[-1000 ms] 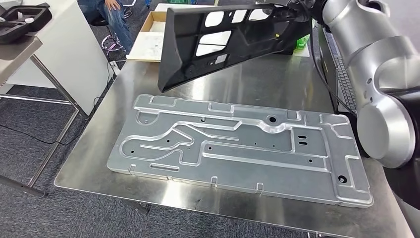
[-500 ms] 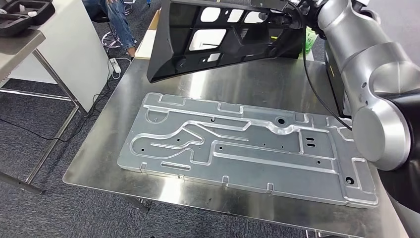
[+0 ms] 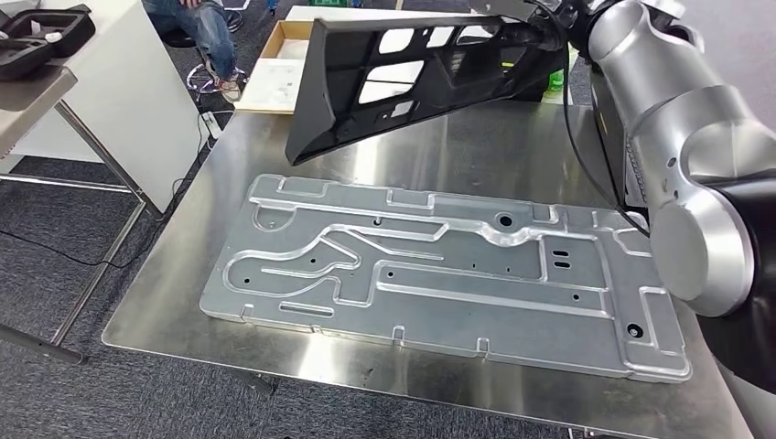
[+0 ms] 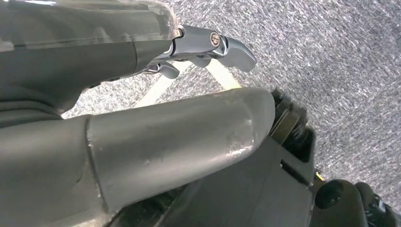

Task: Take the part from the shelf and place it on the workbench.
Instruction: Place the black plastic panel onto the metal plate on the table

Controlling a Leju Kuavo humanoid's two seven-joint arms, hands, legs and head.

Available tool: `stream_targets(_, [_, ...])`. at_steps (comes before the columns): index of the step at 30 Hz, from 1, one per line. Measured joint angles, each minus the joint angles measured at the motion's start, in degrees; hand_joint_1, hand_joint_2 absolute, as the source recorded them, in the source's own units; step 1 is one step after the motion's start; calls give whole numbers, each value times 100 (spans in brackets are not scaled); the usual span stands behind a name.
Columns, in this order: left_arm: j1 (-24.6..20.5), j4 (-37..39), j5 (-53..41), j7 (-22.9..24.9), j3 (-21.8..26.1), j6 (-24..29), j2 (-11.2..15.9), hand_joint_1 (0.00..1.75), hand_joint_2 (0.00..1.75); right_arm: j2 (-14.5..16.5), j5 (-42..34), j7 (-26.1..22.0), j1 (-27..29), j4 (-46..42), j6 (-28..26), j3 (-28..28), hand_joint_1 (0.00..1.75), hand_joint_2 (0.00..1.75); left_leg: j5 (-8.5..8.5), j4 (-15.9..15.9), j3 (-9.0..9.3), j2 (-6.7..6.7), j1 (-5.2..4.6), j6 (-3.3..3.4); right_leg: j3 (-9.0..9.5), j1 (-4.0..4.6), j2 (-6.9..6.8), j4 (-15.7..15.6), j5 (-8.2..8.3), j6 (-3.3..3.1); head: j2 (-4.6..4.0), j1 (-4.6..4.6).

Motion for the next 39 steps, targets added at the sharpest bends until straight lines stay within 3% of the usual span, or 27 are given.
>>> stream_targets(1, [-2, 0, -2, 3, 1, 5, 0, 0, 0, 1, 4, -49, 34, -25, -148, 0, 0, 175, 221, -438, 191, 0, -4, 30, 9, 1, 2, 0, -7, 10, 0, 1])
stream_targets(3, [-9, 0, -6, 15, 2, 16, 0, 0, 0, 3, 28, -116, 123, -67, -447, -1, 0, 175, 455, -1110, 509, -2, -31, 89, 13, 15, 4, -5, -12, 49, 0, 0])
stream_targets(6, [-10, 0, -23, 40, 2, 21, 1, 0, 0, 48, 132, -195, 446, -98, -850, 1, 0, 175, 469, -1306, 613, -11, -44, 150, 28, 28, 4, -45, 5, 136, 0, 2])
stream_targets(8, [-15, -1, -39, 51, 2, 21, 1, 0, 0, 106, 191, -251, 728, -120, -1115, 6, 0, 175, 517, -1384, 650, -1, -17, 217, -4, 25, 1, 38, -77, 189, 0, 3])
stream_targets(9, [-21, -1, -47, 55, 2, 21, 1, 0, 0, 144, 204, -281, 859, -130, -1240, 10, 0, 175, 541, -1421, 665, 7, -4, 252, -94, 25, -1, 230, -205, 208, 0, 3])
stream_targets(12, [-28, 0, -54, 66, 2, 21, 1, 0, 0, 258, 196, -359, 1234, -136, -1514, 19, 0, 175, 551, -1434, 664, 14, -9, 289, -589, 15, -4, 1278, -693, 240, 0, 3])
stream_targets(13, [-24, 0, -51, 69, 3, 21, 1, 0, 0, 291, 183, -382, 1361, -137, -1573, 20, 0, 175, 548, -1426, 664, 6, -8, 291, -695, 8, -4, 1478, -719, 249, 0, 4])
stream_targets(14, [-17, 0, -43, 73, 4, 21, 2, 0, 0, 320, 171, -402, 1468, -138, -1615, 20, 0, 175, 541, -1413, 663, -4, -8, 289, -707, -2, -5, 1474, -639, 254, 0, 4])
stream_targets(16, [-7, 0, -15, 83, 10, 21, 2, 0, 0, 388, 133, -448, 1602, -148, -1630, 22, 0, 175, 502, -1356, 657, -22, -8, 262, -427, -26, -10, 858, -250, 250, 0, 4])
stream_targets(18, [-5, 0, 1, 105, 23, 19, 9, 0, 0, 461, -54, -465, 1631, -154, -1379, -2, 0, 87, 444, -1270, 619, -28, -28, 201, -128, -17, -11, 235, -26, 222, 0, 3])
stream_targets(20, [5, 0, -18, 130, 40, -3, 26, 0, 0, 533, -434, -309, 1622, -133, -628, -106, 0, 0, 414, -1230, 592, -26, -43, 144, -66, 14, 0, 88, -35, 167, 0, 3])
stream_targets(22, [32, 0, -75, 136, 47, -36, 54, 0, 0, 604, -814, -4, 1555, -97, 258, -256, 0, 0, 394, -1221, 595, -23, -36, 96, -72, 9, 10, 81, -24, 98, 0, 2])
stream_targets(24, [56, 0, -133, 126, 46, -52, 80, 0, 0, 676, -994, 324, 1388, -59, 935, -373, 0, 0, 238, -1016, 520, -20, -28, 35, -59, -20, 12, 61, -11, 34, 0, -1])
stream_targets(27, [65, 0, -180, 93, 45, -55, 96, 0, 0, 784, -941, 809, 1166, 17, 1577, -431, 0, 0, -281, 36, 50, -17, -3, -46, -45, -18, 8, 55, -15, -8, 0, -3])
stream_targets(28, [69, 0, -188, 85, 45, -55, 98, 0, 0, 816, -917, 902, 1138, 36, 1619, -433, 0, 0, -357, 310, -87, -16, 1, -53, -44, -11, 7, 56, -17, -11, 0, -3])
stream_targets(29, [74, 0, -192, 78, 45, -54, 98, 0, 0, 843, -905, 942, 1119, 48, 1603, -435, 0, 0, -319, 378, -131, -16, 1, -48, -41, -4, 6, 59, -19, -13, 0, -2])
stream_targets(30, [76, 0, -195, 72, 45, -52, 98, 0, 0, 868, -886, 961, 1098, 56, 1571, -437, 0, 0, -176, 214, -61, -16, 0, -30, -36, 4, 6, 62, -21, -14, 0, -3])
stream_targets(32, [72, 0, -196, 64, 45, -47, 102, 0, 0, 909, -834, 953, 1044, 59, 1509, -437, 0, 0, 214, -565, 309, -17, -9, 36, -21, 14, 9, 64, -27, -11, 0, -2])
stream_targets(34, [62, 0, -196, 59, 45, -39, 107, 0, 0, 927, -791, 922, 990, 61, 1473, -437, 0, 0, 399, -1148, 588, -21, -39, 96, -21, 27, 11, 57, -22, 24, 0, -1])
stream_targets(37, [64, 0, -198, 54, 45, -36, 107, 0, 0, 940, -754, 849, 963, 60, 1423, -437, 0, 0, 427, -1272, 637, -29, -60, 149, -13, 31, 9, 12, 9, 116, 0, -1])
stream_targets(39, [66, 0, -200, 54, 45, -34, 105, 0, 0, 944, -719, 771, 942, 55, 1334, -437, 0, 0, 485, -1349, 657, -19, -33, 218, -60, 33, 6, 123, -100, 166, 0, 1])
